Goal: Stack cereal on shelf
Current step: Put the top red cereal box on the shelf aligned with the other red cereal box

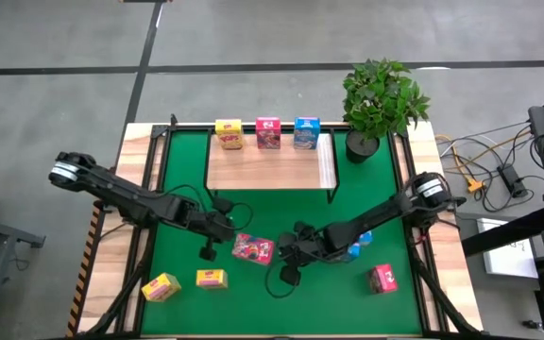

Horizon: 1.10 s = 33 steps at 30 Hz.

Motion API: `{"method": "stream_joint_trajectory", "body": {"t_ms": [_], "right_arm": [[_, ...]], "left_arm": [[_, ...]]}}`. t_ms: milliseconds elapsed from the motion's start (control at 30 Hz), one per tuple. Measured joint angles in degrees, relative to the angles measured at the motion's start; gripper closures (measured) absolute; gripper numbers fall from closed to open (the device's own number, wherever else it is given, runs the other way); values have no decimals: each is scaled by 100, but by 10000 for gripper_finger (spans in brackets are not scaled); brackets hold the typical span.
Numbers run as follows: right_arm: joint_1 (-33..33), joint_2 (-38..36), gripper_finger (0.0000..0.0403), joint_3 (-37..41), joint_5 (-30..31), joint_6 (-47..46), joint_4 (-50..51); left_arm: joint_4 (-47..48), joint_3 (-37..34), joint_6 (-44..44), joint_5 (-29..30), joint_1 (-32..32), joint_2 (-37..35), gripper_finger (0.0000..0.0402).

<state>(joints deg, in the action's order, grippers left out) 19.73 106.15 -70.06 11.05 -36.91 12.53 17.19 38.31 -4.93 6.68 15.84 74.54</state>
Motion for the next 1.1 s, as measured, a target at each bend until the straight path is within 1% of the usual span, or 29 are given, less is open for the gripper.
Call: {"method": "stream_joint_trajectory", "body": {"t_ms": [233, 333, 467, 667, 867, 1100], "right_arm": [[-26, 524, 394, 7, -1, 20, -545], [-71, 619, 394, -3, -58, 36, -850], [-148, 646, 394, 2, -66, 85, -911], [-212, 642, 394, 2, -81, 144, -909], [-227, 471, 394, 17, -60, 407, -944], [-229, 7, 394, 14, -16, 779, -1254]], "left_arm": [[-403, -264, -57, -123, 0, 11, 402], [-679, -365, -102, -127, 0, 78, 402], [-1035, -490, -203, -135, 0, 217, 402], [-1196, -608, -249, -129, -15, 342, 402], [-1105, -629, -113, -122, -17, 329, 402], [-352, -397, 202, -100, -17, 236, 402]]}}
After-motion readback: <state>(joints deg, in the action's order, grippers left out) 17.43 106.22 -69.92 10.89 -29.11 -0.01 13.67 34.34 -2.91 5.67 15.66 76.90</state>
